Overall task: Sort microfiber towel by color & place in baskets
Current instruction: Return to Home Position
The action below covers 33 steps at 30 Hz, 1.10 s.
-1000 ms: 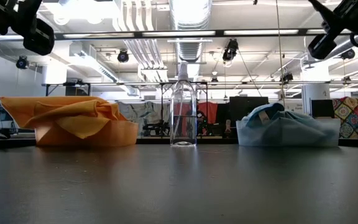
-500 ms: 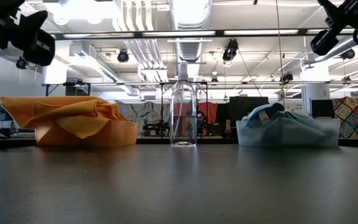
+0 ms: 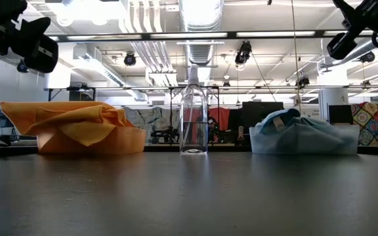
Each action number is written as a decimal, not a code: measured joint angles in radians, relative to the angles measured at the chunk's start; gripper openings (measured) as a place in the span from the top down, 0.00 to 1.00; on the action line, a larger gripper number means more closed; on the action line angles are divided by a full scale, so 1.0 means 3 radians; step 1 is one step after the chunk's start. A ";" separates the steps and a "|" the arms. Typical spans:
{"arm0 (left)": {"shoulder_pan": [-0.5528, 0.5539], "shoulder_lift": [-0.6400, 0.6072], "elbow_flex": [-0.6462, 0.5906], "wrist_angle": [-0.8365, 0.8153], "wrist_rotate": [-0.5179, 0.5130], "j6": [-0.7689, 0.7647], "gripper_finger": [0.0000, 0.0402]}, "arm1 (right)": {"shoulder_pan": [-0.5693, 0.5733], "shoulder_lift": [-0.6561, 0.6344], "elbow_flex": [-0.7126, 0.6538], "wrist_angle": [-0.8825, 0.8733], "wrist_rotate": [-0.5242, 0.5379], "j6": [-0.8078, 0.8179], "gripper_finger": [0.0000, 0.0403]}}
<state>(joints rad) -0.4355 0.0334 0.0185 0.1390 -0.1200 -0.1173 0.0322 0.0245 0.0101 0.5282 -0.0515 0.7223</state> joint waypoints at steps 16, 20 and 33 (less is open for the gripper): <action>0.0001 0.0000 0.0000 0.0003 0.0000 -0.0011 0.67 | 0.0000 0.0036 0.0000 0.0000 0.0001 0.0000 0.82; 0.0000 0.0000 0.0000 0.0003 0.0000 -0.0011 0.67 | 0.0000 0.0037 0.0000 0.0000 0.0001 0.0000 0.82; 0.0000 0.0000 0.0000 0.0004 0.0000 -0.0011 0.67 | 0.0000 0.0037 0.0000 0.0000 0.0000 0.0000 0.82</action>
<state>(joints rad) -0.4355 0.0334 0.0185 0.1402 -0.1200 -0.1207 0.0322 0.0357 0.0101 0.5282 -0.0515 0.7223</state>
